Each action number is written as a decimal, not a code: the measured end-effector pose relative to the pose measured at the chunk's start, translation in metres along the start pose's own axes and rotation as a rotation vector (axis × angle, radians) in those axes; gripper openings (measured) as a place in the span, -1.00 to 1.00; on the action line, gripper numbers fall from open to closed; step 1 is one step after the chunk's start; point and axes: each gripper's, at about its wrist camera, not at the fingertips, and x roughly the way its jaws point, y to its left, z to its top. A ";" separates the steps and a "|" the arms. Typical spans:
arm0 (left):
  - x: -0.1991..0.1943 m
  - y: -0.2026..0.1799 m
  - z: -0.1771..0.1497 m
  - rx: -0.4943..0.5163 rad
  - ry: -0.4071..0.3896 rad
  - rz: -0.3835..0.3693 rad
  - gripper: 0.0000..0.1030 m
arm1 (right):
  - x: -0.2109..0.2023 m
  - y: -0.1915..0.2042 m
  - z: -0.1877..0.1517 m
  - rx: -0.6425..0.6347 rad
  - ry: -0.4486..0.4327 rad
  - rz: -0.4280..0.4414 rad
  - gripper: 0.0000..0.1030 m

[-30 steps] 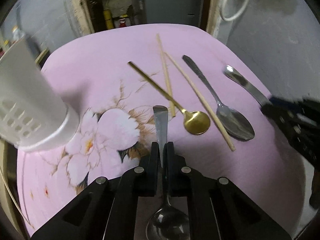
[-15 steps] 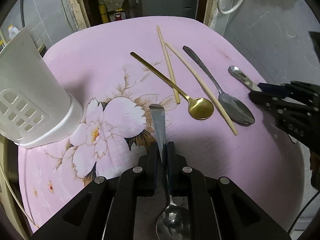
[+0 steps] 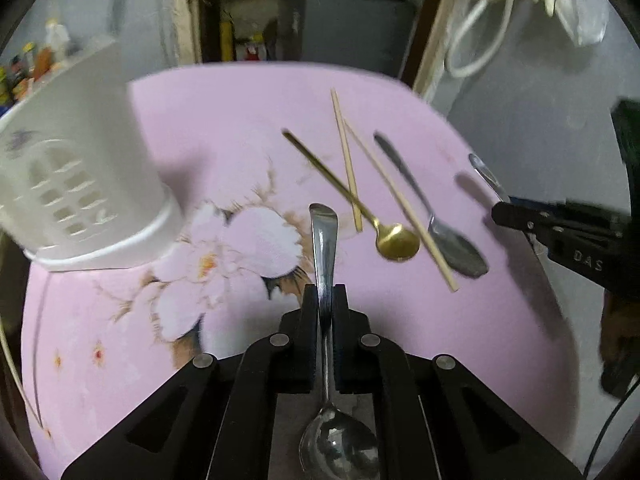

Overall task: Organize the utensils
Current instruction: 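Lift both held silver spoons up toward the white caddy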

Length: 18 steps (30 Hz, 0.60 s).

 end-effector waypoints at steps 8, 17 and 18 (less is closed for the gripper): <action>-0.048 0.010 -0.017 -0.097 -0.211 0.001 -0.99 | -0.033 0.031 -0.013 0.020 -0.272 0.079 -0.74; -0.051 0.017 -0.020 -0.120 -0.220 -0.006 -1.00 | -0.024 0.055 -0.015 0.016 -0.282 0.108 -0.74; -0.050 0.019 -0.020 -0.130 -0.214 -0.009 -1.00 | -0.025 0.056 -0.016 0.017 -0.279 0.108 -0.74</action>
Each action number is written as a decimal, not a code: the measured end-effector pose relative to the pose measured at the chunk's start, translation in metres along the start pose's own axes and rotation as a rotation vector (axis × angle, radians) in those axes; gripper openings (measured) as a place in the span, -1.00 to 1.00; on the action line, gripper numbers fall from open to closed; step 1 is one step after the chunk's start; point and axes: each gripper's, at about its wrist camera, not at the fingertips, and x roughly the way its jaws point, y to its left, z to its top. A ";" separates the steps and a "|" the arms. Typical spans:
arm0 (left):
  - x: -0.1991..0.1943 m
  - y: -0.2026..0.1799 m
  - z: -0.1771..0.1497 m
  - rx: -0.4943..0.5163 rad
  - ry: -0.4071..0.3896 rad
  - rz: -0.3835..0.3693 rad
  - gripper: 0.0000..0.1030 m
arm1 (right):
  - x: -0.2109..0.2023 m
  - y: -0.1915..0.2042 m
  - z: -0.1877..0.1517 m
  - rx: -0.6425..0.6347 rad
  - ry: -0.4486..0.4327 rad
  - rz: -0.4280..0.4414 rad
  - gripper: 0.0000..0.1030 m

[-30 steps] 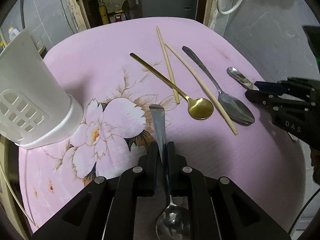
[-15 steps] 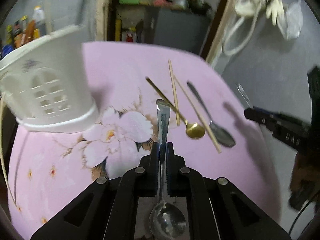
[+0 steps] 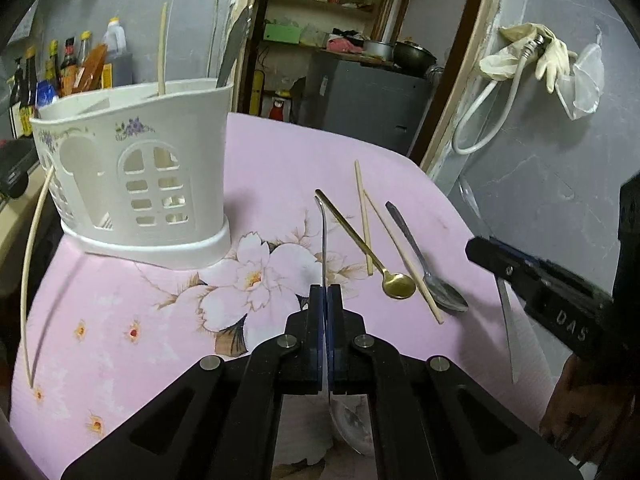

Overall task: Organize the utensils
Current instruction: 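Lift both held silver spoons up toward the white caddy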

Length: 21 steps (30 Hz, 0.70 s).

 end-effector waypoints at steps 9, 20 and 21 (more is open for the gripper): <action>-0.016 0.010 0.002 -0.025 -0.053 -0.009 -1.00 | -0.010 0.004 -0.001 0.039 -0.031 0.044 -0.74; -0.065 0.021 0.011 -0.031 -0.240 0.042 -1.00 | -0.022 0.030 0.014 0.027 -0.122 0.099 -0.74; -0.069 0.023 0.014 -0.034 -0.258 0.046 -1.00 | -0.023 0.034 0.018 0.027 -0.135 0.110 -0.74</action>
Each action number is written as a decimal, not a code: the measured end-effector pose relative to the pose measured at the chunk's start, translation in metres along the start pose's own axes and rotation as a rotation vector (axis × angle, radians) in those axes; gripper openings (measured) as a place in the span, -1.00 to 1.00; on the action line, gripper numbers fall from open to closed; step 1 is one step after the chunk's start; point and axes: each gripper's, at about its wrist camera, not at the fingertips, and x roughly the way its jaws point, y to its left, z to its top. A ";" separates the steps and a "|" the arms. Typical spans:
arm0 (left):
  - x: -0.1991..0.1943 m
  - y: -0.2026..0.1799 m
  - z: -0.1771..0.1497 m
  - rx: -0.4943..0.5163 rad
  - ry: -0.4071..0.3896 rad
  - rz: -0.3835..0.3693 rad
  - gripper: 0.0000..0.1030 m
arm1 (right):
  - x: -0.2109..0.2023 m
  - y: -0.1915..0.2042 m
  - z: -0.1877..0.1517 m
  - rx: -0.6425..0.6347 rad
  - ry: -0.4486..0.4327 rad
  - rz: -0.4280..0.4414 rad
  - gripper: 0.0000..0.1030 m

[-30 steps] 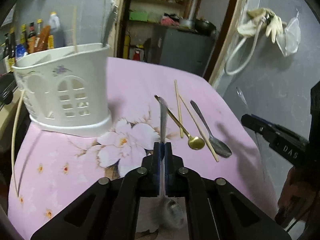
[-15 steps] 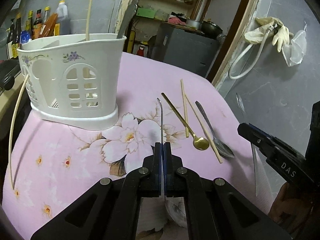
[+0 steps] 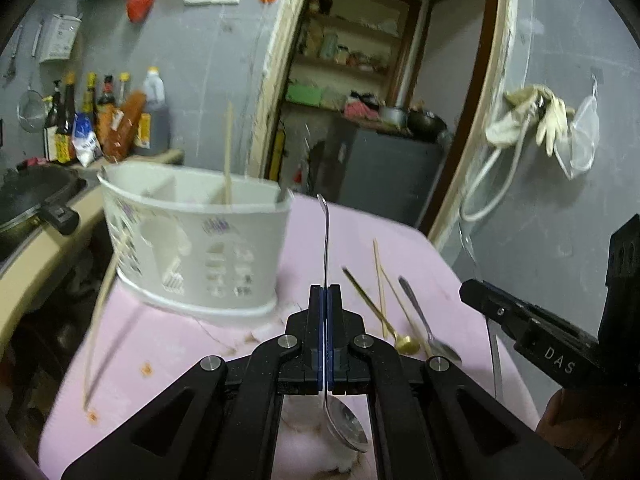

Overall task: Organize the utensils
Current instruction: 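Lift both held silver spoons up toward the white caddy, then open the left tool over the caddy while the right tool releases its spoon in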

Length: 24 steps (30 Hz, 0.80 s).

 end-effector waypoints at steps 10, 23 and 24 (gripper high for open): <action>-0.041 0.043 0.073 -0.037 -0.162 0.036 -1.00 | 0.016 0.056 0.064 0.003 -0.222 0.174 -0.74; -0.030 0.156 0.147 -0.070 -0.348 0.085 -1.00 | 0.086 0.134 0.096 -0.052 -0.446 0.174 -0.74; -0.024 0.162 0.148 -0.064 -0.353 0.090 -1.00 | 0.090 0.134 0.094 -0.058 -0.449 0.164 -0.74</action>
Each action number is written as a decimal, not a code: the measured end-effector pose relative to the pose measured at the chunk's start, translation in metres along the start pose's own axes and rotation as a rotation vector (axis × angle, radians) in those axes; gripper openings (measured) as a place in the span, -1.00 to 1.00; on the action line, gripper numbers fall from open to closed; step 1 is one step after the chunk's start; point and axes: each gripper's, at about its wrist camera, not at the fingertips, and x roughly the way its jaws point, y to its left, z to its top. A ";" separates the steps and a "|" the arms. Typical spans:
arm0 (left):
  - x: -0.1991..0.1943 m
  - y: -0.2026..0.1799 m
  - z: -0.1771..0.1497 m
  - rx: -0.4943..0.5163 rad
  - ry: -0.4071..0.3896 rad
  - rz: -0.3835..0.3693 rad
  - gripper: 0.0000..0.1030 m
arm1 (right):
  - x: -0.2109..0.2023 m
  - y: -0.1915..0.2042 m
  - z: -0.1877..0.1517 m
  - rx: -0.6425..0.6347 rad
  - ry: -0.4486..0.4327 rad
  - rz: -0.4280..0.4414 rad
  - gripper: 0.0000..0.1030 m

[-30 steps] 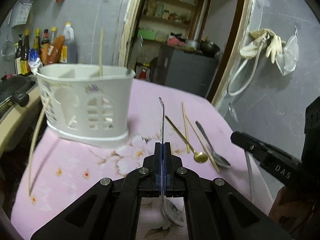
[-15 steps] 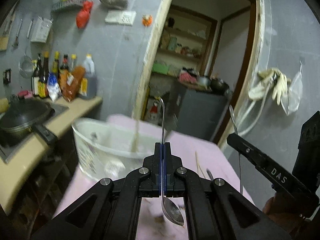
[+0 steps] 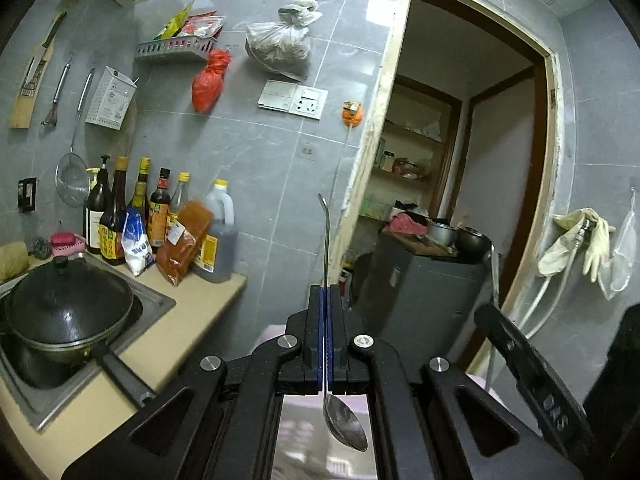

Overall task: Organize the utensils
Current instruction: 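Open the left tool over the caddy while the right tool releases its spoon in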

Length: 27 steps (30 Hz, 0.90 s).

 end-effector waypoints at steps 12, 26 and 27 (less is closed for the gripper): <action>0.031 0.005 -0.048 0.131 0.043 -0.005 -1.00 | 0.019 -0.001 -0.051 -0.101 0.046 -0.084 -0.74; 0.025 0.010 -0.067 0.102 0.148 -0.079 -1.00 | 0.012 -0.002 -0.060 -0.100 0.119 -0.075 -0.70; 0.025 0.012 -0.067 0.085 0.157 -0.081 -1.00 | 0.011 -0.003 -0.060 -0.095 0.123 -0.070 -0.70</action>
